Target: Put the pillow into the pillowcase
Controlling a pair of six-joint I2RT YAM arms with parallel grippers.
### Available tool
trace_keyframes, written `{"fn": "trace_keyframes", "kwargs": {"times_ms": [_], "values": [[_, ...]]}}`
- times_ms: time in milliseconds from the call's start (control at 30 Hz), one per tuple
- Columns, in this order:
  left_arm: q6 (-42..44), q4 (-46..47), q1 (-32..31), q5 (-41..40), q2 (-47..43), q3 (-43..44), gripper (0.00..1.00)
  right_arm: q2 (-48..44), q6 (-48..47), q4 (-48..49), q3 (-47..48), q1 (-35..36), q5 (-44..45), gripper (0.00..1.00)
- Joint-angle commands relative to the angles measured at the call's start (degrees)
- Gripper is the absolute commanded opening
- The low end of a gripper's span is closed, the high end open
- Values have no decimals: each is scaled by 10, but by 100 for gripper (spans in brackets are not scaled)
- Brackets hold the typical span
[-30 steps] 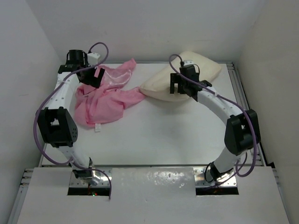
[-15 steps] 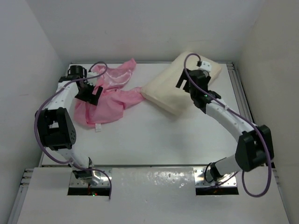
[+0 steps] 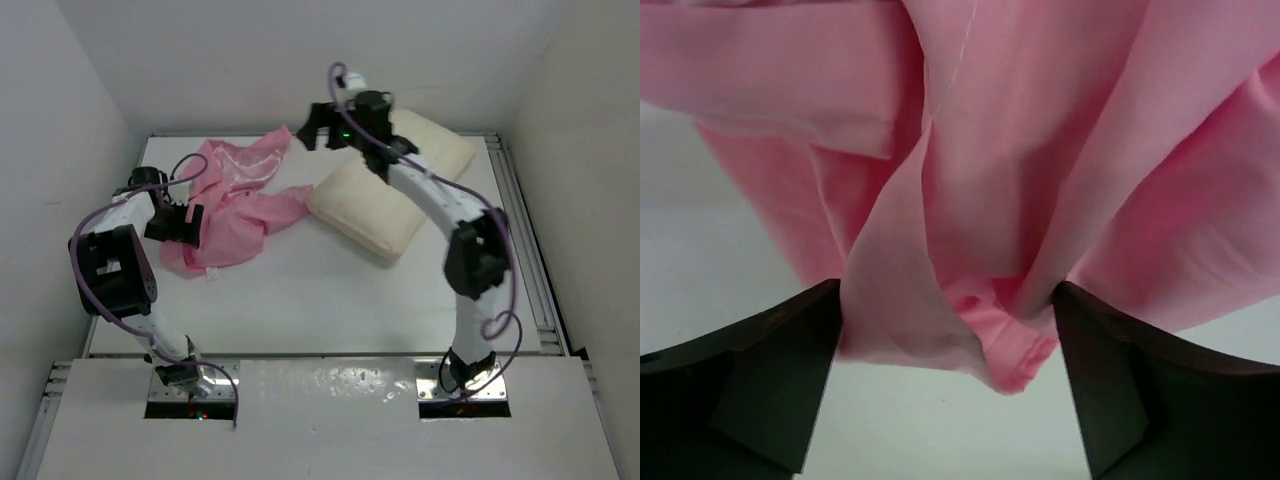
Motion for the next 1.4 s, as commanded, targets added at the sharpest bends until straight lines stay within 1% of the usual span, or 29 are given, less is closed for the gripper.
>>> {"fn": "trace_keyframes", "kwargs": {"times_ms": [0, 33, 67, 133, 167, 233, 267, 333, 367, 400, 433, 467, 533, 600, 633, 667, 700, 767, 800, 867, 967, 1000, 1067, 1133, 1200, 1233, 1300, 1333, 1367], "values": [[-23, 58, 4, 10, 13, 10, 81, 182, -104, -251, 215, 114, -140, 99], [-27, 53, 7, 16, 13, 16, 70, 234, -108, -250, 237, 130, -127, 99], [-28, 48, 14, 36, 11, 23, 53, 246, -111, -240, 246, 146, -122, 99], [-27, 35, 17, 53, -3, 25, 38, 256, -107, -189, 222, 178, -81, 99], [-20, 28, 18, 61, -11, 27, 23, 254, -101, -167, 180, 186, -70, 99], [-19, 21, 18, 70, -33, 26, 12, 250, -75, -109, 125, 200, -42, 99], [-20, 18, 17, 74, -42, 27, 0, 254, -65, -97, 118, 206, -37, 97], [-27, 9, 17, 83, -58, 35, 0, 263, -53, -101, 127, 210, -40, 91], [-30, -7, 21, 86, -65, 53, 0, 266, -51, -108, 138, 210, -54, 70], [-37, -27, 29, 96, -72, 65, 0, 258, -48, -106, 143, 210, -61, 35], [-39, -36, 35, 101, -79, 95, 0, 248, -45, -101, 145, 211, -66, 12], [-45, -44, 42, 104, -82, 113, 0, 232, -41, -93, 135, 213, -64, 0], [-51, -70, 70, 108, -99, 162, 0, 166, -42, -43, 110, 213, -64, 0], [-56, -85, 100, 106, -108, 255, 0, 112, -41, -3, 65, 213, -63, 0], [-54, -103, 105, 105, -112, 291, 0, 84, -34, 41, 52, 210, -64, 0], [-52, -112, 112, 104, -113, 363, 0, 33, -29, 58, 29, 207, -64, 0], [-47, -138, 121, 106, -107, 406, 0, 6, -26, 93, 16, 202, -64, 0], [-39, -171, 126, 117, -95, 488, 0, -57, -26, 126, -24, 199, -63, 0], [-33, -193, 126, 141, -91, 559, 0, -73, -31, 137, -35, 196, -62, 0], [-31, -204, 124, 174, -90, 611, 0, -106, -39, 147, -55, 193, -55, 0], [-36, -209, 85, 240, -84, 708, 0, -125, -38, 147, -75, 190, -48, 0], [-48, -197, 63, 279, -80, 744, 0, -136, -29, 153, -81, 186, -43, 0], [-80, -163, 26, 338, -73, 759, 0, -151, -18, 162, -106, 177, -40, 0], [-87, -140, -1, 361, -60, 727, 0, -156, 4, 165, -117, 167, -32, 0], [-93, -115, -54, 342, -42, 684, 0, -165, 39, 150, -130, 149, -7, 0], [-86, -111, -70, 338, -35, 631, 0, -168, 50, 142, -137, 141, 1, 0], [-52, -106, -129, 302, -9, 578, 2, -180, 67, 109, -147, 121, 31, 0], [-38, -108, -150, 287, 1, 554, 5, -182, 72, 94, -152, 117, 44, 2], [-17, -109, -198, 252, 10, 510, 25, -184, 77, 75, -152, 111, 55, 10]]}}
